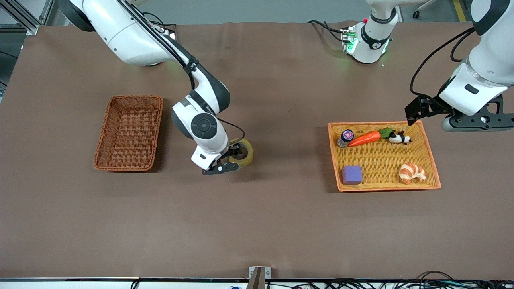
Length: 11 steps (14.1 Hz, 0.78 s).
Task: Move tape to another basket
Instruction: 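Grasp the tape roll with the right gripper and lift it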
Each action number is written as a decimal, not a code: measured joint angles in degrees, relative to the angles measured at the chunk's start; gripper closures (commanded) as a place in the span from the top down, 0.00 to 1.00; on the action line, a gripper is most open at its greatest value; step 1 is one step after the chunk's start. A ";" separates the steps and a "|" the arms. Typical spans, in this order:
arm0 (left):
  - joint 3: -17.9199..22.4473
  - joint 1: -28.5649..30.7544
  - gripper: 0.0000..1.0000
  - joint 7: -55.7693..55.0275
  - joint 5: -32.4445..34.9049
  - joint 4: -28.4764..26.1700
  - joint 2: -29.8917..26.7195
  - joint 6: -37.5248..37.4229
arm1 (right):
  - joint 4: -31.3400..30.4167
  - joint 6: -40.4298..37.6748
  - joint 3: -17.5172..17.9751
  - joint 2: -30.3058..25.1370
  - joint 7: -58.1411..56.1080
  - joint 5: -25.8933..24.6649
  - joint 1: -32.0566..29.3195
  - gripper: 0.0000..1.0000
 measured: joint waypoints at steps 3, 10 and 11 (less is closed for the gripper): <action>0.14 1.27 1.00 0.06 0.00 0.09 -0.09 0.02 | -1.58 4.99 -0.02 2.13 0.03 -1.15 0.34 1.00; 11.87 -4.48 1.00 2.72 -2.98 -0.01 -3.64 -3.42 | -2.48 6.21 -0.04 3.82 3.71 -5.75 0.35 0.67; 11.94 -4.60 1.00 3.49 -3.01 -0.51 -4.43 -4.35 | -2.48 6.24 -0.04 4.02 4.24 -6.19 0.35 0.50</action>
